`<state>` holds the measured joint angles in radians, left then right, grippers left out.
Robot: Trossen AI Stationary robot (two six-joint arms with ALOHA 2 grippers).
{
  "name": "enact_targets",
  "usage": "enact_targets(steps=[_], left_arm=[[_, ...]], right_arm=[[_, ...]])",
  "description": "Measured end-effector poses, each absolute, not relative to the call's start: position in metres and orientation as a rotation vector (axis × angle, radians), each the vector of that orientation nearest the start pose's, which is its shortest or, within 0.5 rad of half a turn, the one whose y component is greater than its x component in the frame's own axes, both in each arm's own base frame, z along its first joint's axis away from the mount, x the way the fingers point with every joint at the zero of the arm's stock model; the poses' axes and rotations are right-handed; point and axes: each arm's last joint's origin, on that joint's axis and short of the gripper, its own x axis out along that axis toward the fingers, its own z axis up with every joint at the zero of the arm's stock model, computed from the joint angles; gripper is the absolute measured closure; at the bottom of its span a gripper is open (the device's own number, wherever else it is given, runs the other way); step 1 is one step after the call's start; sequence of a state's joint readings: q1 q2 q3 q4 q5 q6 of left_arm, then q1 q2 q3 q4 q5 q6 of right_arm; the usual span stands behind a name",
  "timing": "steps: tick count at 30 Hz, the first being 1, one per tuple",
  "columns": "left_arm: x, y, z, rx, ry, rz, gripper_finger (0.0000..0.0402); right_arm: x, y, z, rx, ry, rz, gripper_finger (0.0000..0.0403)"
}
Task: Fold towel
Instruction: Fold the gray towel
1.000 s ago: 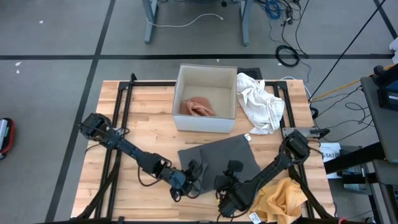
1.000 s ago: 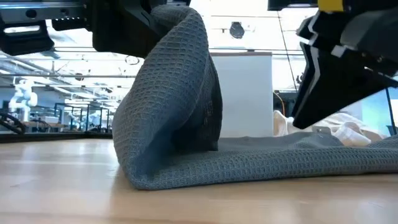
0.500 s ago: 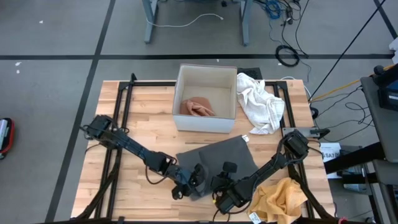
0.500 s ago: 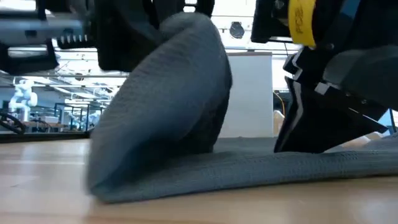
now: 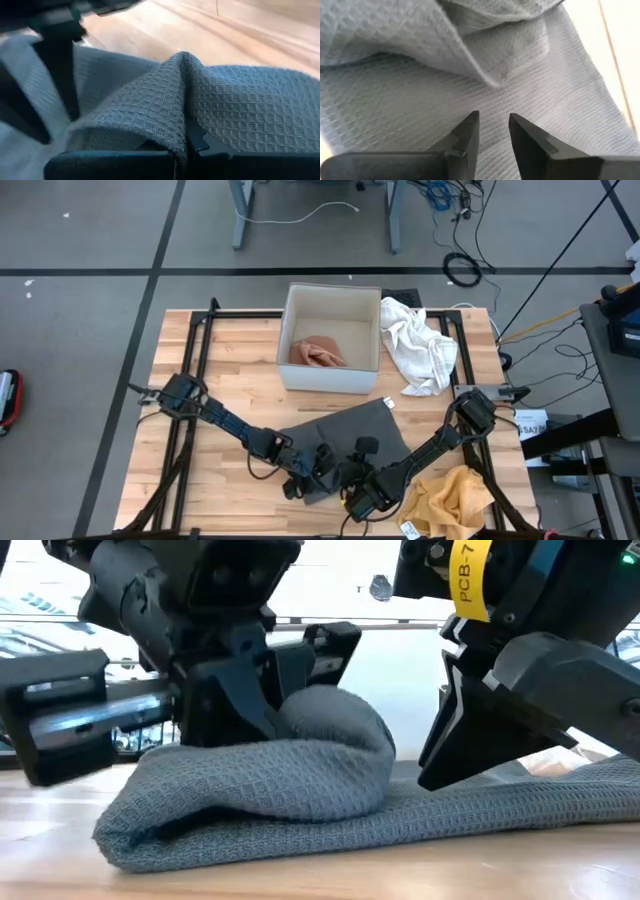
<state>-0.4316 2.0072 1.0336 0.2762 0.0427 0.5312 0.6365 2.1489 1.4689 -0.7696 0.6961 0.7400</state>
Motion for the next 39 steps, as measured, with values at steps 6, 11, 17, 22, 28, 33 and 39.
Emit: enact_targets(steps=[6, 11, 17, 22, 28, 33, 39], left_arm=[[0.354, -0.172, 0.111, 0.652, 0.553, -0.610, 0.0394], [0.353, -0.177, 0.112, 0.662, 0.535, -0.574, 0.0337], [0.354, -0.177, 0.114, 0.671, 0.545, -0.488, 0.0250], [0.359, -0.187, 0.133, 0.723, 0.497, -0.348, 0.0211], [0.352, -0.199, 0.157, 0.832, 0.485, -0.206, 0.0200], [0.336, -0.196, 0.160, 0.752, 0.640, -0.158, 0.0200], [0.323, -0.188, 0.142, 0.561, 0.877, -0.185, 0.0200]], right_arm=[[0.339, 0.220, 0.128, -0.297, 1.019, -0.427, 0.0272], [0.339, 0.216, 0.128, -0.305, 1.032, -0.437, 0.0242], [0.333, 0.218, 0.128, -0.311, 1.056, -0.450, 0.0234], [0.323, 0.221, 0.130, -0.324, 1.083, -0.479, 0.0234], [0.309, 0.226, 0.143, -0.308, 1.079, -0.500, 0.0234], [0.300, 0.231, 0.153, -0.283, 1.062, -0.506, 0.0234], [0.300, 0.228, 0.148, -0.290, 1.055, -0.515, 0.0234]])
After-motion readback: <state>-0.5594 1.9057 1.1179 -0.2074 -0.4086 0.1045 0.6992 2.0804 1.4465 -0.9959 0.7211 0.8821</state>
